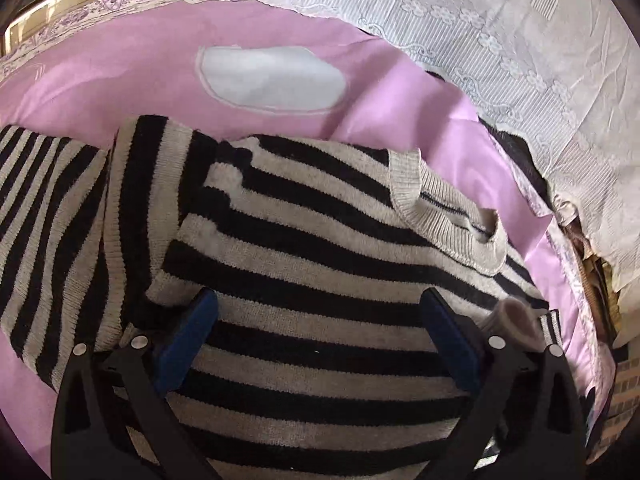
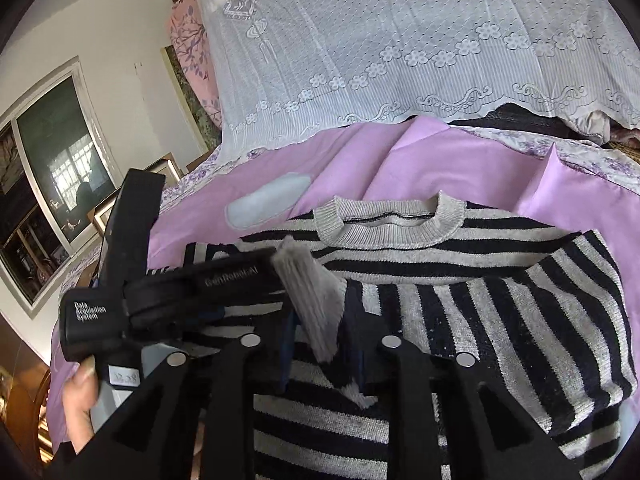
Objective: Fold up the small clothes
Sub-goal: 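Carry the held sleeve across the sweater body with the right tool, then lower the sleeve cuff onto the sweater body and open the right tool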
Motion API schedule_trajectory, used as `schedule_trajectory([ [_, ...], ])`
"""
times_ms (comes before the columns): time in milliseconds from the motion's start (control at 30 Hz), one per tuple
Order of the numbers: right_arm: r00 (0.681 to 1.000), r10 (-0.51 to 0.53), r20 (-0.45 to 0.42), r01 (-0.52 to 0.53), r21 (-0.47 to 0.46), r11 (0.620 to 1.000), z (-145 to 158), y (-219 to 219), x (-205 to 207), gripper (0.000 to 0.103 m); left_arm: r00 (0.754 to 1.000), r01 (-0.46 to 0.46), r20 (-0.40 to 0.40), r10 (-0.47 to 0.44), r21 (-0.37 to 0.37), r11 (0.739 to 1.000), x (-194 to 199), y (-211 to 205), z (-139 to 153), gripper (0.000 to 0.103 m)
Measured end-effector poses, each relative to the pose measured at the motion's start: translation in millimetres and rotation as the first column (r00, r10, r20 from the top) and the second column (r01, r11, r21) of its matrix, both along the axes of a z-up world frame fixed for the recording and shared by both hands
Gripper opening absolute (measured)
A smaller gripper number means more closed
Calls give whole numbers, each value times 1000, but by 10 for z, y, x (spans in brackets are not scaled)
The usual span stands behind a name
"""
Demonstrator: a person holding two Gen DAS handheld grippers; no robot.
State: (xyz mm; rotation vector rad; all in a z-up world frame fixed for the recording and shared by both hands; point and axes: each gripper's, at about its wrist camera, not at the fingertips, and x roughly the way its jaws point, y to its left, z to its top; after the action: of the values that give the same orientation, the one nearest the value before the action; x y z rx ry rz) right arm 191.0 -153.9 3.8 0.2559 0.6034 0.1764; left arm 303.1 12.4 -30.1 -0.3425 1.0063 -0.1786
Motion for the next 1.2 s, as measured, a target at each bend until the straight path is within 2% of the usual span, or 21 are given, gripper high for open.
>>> schedule_trajectory([
  [67, 1000, 10, 25, -10, -7, 1000, 64, -6, -60, 39, 1000, 4, -1, -4, 10, 1000, -22, -8, 4, 99],
  [200, 996, 20, 92, -16, -40, 999, 271, -81, -277, 44, 1000, 30, 1, -30, 20, 999, -138, -28, 50, 99],
  [300, 991, -26, 130, 38, -89, 995, 365, -247, -429, 44, 998, 69, -2, -69, -46, 997, -223, 8, 98, 99],
  [433, 989, -106, 99, 115, -99, 988, 314, -630, -512, 43, 994, 107, -9, -110, -172, 979, -345, 96, 104, 99],
  [500, 987, -146, 67, 152, -92, 984, 240, -855, -555, 40, 992, 119, -10, -125, -230, 966, -387, 108, 99, 99],
  [533, 985, -165, 49, 169, -82, 982, 197, -973, -579, 33, 991, 129, -8, -135, -244, 961, -396, 91, 104, 99],
  [567, 983, -183, 28, 184, -70, 980, 150, -1092, -596, 30, 989, 140, -6, -146, -242, 960, -406, 64, 113, 99],
  [767, 967, -245, -69, 249, 55, 967, -105, -1605, -688, 26, 987, 159, 37, -154, -197, 967, -479, 0, 204, 99],
  [833, 966, -245, -88, 253, 94, 963, -158, -1662, -662, 26, 982, 187, 21, -187, -218, 958, -449, -49, 160, 99],
  [900, 966, -238, -97, 247, 89, 965, -214, -1648, -633, 26, 972, 222, -17, -233, -248, 943, -418, -153, 67, 99],
  [933, 966, -237, -102, 245, 82, 966, -243, -1639, -612, 26, 968, 238, -24, -250, -239, 942, -417, -225, 34, 98],
  [1000, 966, -231, -118, 241, 80, 967, -291, -1614, -588, 26, 965, 260, 0, -263, -144, 955, -445, -369, 46, 98],
  [1067, 964, -223, -147, 237, 82, 968, -369, -1612, -540, 26, 959, 283, 27, -282, -89, 955, -459, -475, 51, 97],
  [1100, 961, -221, -167, 237, 86, 968, -423, -1619, -515, 26, 958, 285, 38, -283, -74, 956, -460, -497, 42, 93],
  [1167, 956, -217, -199, 242, 106, 965, -508, -1651, -475, 24, 957, 288, 51, -287, -15, 958, -442, -549, 33, 58],
  [1200, 955, -213, -206, 240, 116, 964, -525, -1662, -464, 24, 956, 287, 58, -287, 10, 958, -431, -564, 26, 53],
])
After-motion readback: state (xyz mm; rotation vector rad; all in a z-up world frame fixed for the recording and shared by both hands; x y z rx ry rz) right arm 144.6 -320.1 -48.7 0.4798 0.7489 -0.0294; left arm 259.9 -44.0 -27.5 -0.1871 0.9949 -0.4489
